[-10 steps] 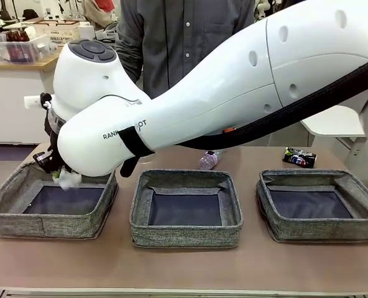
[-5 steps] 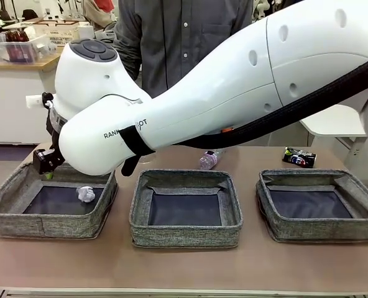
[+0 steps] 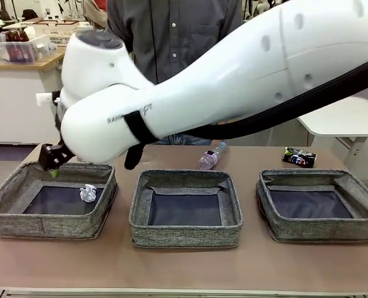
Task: Sort the waste into the appropriate baskets.
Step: Place the picked waste into the Fabric basket indicated by the person.
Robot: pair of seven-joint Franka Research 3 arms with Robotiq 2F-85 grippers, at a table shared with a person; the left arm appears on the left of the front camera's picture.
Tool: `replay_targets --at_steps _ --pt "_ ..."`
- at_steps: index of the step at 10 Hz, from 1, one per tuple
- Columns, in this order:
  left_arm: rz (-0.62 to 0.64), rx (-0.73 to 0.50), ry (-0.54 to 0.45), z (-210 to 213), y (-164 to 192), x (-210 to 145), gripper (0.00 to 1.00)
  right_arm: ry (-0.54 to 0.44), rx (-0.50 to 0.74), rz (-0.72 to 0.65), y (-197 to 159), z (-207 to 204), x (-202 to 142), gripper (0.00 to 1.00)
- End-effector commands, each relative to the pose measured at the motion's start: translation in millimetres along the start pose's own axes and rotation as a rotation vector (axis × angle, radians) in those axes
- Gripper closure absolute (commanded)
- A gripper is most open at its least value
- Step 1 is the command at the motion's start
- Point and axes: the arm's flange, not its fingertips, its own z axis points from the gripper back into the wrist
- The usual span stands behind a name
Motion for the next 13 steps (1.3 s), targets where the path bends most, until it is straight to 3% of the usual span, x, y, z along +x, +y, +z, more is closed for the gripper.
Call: replay_targets --at_steps 1,2,3,5,6,7,8,9,11,12,13 --pt "-0.005 0.000 -0.005 2 -2 -1 0.00 0.058 0.035 -0.014 -38 61 -32 0.00" --pt "-0.005 0.000 -0.005 2 -2 -1 0.00 0.122 0.022 -0.026 -58 91 -51 0.00" --pt "-0.005 0.000 -0.005 2 -2 -1 0.00 0.123 -0.026 -0.029 -80 123 -76 0.00" --pt "-0.005 0.000 -0.005 2 -2 -1 0.00 0.019 -0.042 -0.126 -118 183 -124 0.00" --pt "-0.005 0.000 -0.005 2 -2 -1 0.00 0.031 -0.091 -0.178 -133 198 -142 0.00" --pt "-0.005 0.000 -0.005 2 -2 -1 0.00 0.066 -0.159 -0.203 -150 204 -158 0.00" --pt "-0.005 0.000 -0.005 2 -2 -1 0.00 0.064 -0.148 -0.211 -159 205 -170 0.00" --pt "-0.005 0.000 -0.005 2 -2 -1 0.00 0.073 -0.148 -0.273 -160 197 -174 0.00" --pt "-0.005 0.000 -0.005 2 -2 -1 0.00 0.046 -0.142 -0.230 -155 213 -158 0.00" --pt "-0.005 0.000 -0.005 2 -2 -1 0.00 0.065 -0.157 -0.251 -164 208 -174 0.00" --pt "0.000 0.000 -0.001 0 0 0 0.00 0.066 0.003 -0.274 -175 204 -164 0.00"
